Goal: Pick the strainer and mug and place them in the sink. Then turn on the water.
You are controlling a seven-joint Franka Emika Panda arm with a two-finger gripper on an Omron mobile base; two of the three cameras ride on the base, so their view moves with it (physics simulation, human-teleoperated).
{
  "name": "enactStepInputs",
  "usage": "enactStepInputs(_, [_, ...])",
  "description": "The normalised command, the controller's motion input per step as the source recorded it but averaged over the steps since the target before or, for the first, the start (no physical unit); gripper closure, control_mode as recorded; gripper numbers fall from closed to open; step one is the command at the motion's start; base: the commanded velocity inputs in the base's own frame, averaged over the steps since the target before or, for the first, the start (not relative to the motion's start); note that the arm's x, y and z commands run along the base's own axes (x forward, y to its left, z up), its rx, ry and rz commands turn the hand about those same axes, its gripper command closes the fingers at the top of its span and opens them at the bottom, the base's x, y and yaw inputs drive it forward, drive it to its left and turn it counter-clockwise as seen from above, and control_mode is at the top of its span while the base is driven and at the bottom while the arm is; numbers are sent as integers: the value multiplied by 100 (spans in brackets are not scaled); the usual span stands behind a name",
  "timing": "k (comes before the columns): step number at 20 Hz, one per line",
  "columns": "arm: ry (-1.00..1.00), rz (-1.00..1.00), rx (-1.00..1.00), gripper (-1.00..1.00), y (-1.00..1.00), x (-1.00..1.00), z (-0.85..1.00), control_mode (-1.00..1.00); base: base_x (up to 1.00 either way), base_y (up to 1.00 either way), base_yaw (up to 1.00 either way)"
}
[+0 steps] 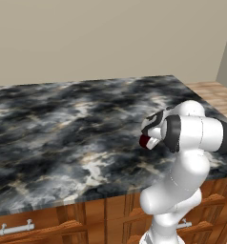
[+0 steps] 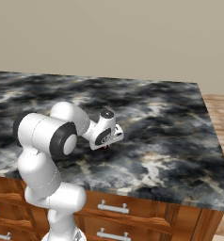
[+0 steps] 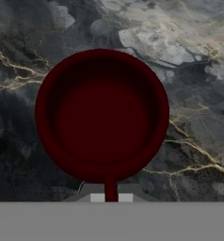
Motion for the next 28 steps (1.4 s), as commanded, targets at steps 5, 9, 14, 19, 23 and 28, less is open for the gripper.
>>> enactStepInputs(5, [0,0,0,100,0,3,0,-100,0,0,0])
enactStepInputs(9, [0,1,0,100,-1,0,7,-100,0,0,0])
enactStepInputs(14, [0,0,0,100,0,1,32,-100,0,0,0])
enactStepInputs(19, [2,0,0,100,0,0,40,-100,0,0,0])
enactStepInputs(23, [2,0,0,100,0,0,32,-100,0,0,0])
enactStepInputs(28, [2,0,0,100,0,0,26,-100,0,0,0])
